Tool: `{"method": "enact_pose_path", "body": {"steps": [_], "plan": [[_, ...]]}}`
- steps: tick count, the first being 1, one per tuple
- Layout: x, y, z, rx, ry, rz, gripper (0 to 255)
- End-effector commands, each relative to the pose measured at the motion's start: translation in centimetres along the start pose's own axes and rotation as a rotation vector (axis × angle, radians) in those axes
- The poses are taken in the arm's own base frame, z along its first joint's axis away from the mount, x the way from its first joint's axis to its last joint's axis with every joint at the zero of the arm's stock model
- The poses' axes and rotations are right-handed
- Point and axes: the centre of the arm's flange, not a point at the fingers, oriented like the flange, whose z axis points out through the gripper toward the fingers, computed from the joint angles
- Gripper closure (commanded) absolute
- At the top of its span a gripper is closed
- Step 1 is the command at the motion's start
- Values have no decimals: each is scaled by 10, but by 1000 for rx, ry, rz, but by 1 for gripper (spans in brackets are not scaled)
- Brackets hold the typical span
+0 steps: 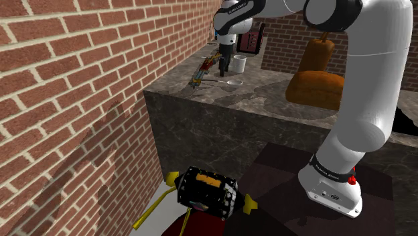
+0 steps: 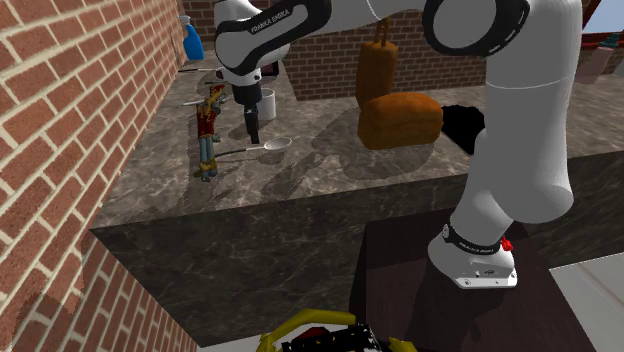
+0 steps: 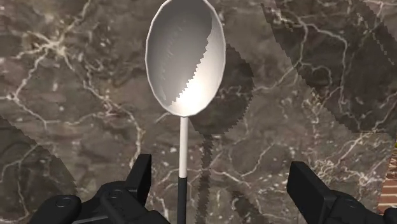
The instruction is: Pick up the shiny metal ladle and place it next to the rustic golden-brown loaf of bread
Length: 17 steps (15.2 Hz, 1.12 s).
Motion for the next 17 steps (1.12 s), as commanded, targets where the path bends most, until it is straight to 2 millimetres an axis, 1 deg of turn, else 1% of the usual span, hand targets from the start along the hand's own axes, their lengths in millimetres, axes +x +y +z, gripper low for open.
{"method": "enact_pose_path", "body": {"steps": [1, 2, 3, 9, 10, 17], "plan": [[19, 19, 14, 14, -2, -14, 0], [28, 27, 20, 20, -4, -20, 0], [29, 29, 22, 21, -4, -22, 0], [29, 28, 53, 21, -4, -22, 0], [29, 28, 62, 21, -4, -22, 0], [29, 28, 62, 21, -4, -22, 0]]}}
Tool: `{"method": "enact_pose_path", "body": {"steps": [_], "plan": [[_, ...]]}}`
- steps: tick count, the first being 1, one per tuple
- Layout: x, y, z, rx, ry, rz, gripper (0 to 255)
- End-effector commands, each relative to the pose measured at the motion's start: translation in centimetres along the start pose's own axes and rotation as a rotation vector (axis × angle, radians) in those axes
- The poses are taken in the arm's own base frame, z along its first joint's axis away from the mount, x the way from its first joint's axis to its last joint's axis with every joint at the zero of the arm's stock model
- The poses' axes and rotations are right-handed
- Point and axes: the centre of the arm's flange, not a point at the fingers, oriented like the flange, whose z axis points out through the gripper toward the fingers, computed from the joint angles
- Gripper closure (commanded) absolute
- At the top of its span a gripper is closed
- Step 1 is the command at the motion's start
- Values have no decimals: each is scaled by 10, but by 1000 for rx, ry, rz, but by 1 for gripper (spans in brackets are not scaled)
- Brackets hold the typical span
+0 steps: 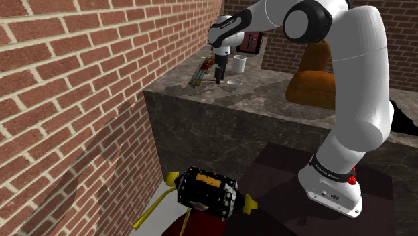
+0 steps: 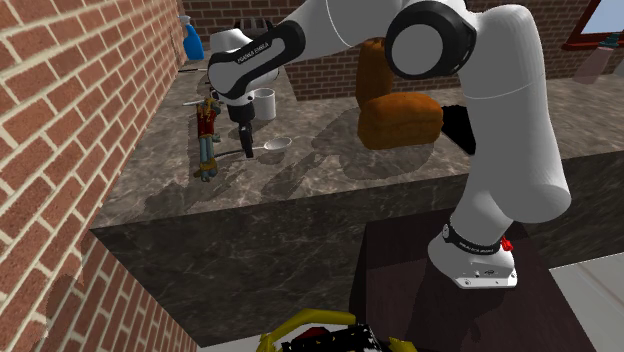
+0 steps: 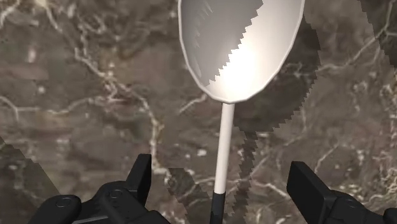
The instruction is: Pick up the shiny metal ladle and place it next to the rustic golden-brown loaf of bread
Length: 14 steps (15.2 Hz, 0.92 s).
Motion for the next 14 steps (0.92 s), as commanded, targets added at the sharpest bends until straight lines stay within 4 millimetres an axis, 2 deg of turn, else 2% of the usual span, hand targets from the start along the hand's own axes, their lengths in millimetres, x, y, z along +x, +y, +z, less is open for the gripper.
{"method": "enact_pose_path", "body": {"steps": [1, 2, 11, 14], "plan": [[0, 0, 0, 0, 0, 0, 0], [0, 0, 0, 0, 0, 0, 255], [0, 0, 0, 0, 0, 0, 255], [0, -1, -16, 0, 0, 0, 255]]}}
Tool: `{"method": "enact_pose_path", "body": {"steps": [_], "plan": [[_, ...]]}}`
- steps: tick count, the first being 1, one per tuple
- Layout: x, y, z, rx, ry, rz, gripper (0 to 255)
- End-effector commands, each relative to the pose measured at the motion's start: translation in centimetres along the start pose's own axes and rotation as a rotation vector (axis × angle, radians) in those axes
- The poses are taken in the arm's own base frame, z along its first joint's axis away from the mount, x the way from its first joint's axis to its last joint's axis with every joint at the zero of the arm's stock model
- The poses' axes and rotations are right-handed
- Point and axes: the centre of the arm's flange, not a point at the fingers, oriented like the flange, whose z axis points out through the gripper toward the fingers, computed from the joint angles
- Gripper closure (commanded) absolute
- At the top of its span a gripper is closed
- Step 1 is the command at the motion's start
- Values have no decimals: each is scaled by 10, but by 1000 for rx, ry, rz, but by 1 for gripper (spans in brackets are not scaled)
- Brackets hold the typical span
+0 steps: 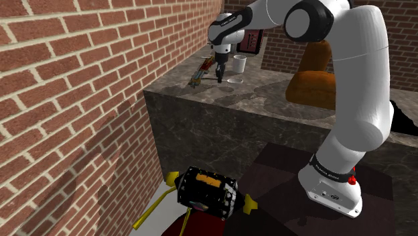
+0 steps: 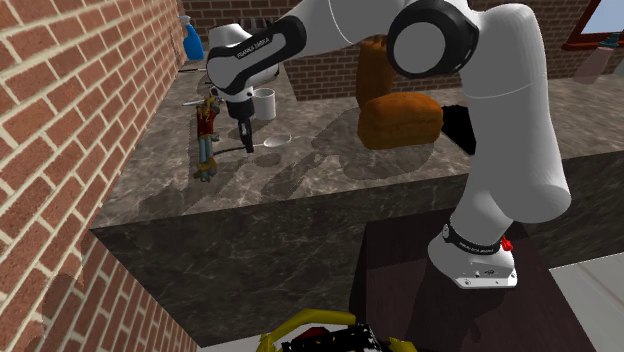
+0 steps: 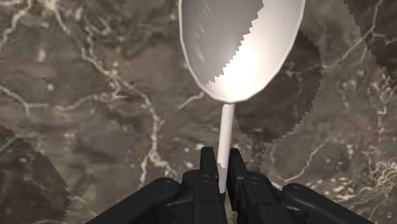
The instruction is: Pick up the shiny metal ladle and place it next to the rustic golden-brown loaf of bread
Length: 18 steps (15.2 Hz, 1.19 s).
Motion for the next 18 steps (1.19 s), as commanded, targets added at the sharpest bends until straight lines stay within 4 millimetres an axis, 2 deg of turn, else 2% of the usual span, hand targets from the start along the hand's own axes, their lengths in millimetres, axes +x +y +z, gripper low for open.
{"method": "enact_pose_path", "body": {"steps": [1, 18], "plan": [[0, -1, -10, 0, 0, 0, 255], [-3, -8, -100, 0, 0, 0, 255]]}}
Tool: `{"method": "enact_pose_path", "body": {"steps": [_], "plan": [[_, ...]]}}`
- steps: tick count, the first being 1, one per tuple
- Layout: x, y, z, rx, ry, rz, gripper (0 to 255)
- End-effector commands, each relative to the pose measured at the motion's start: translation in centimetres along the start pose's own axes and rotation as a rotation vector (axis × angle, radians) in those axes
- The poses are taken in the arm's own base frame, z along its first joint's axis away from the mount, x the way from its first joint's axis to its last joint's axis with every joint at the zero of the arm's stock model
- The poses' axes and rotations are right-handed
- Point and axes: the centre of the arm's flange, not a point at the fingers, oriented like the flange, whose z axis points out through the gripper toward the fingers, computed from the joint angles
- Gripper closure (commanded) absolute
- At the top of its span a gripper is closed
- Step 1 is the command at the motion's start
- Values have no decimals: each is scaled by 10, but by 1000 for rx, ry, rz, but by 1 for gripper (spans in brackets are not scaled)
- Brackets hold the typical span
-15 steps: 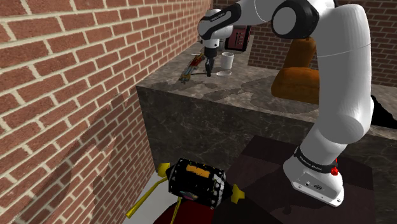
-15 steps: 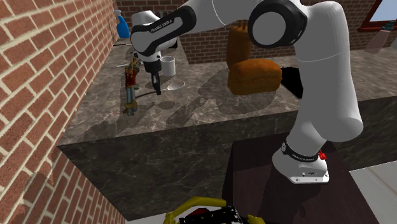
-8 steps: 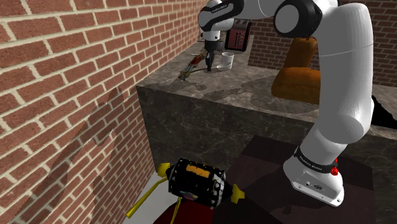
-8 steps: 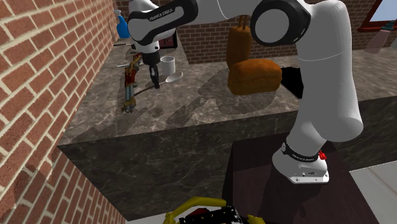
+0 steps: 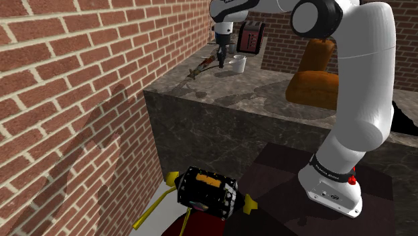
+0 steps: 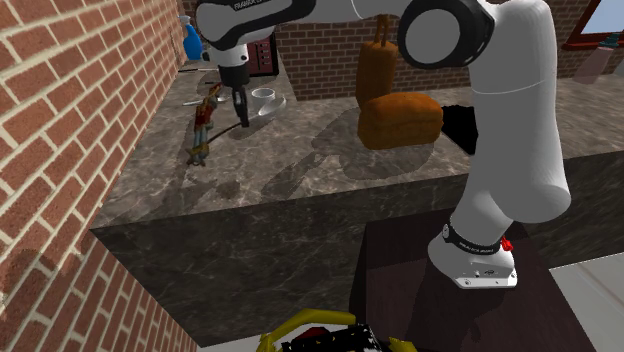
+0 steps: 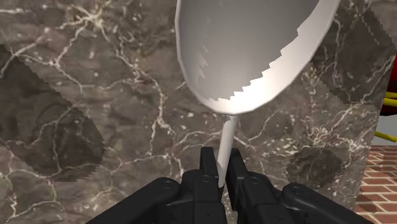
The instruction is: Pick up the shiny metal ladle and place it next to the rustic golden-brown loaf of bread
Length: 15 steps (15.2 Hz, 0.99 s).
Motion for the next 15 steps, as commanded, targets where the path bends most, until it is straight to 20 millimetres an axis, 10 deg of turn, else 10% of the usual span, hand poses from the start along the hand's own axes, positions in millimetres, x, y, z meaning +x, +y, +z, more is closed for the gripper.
{"method": "enact_pose_path", "body": {"steps": [1, 15], "plan": [[1, -1, -11, 0, 1, 0, 255], [-1, -7, -85, 0, 1, 0, 255]]}}
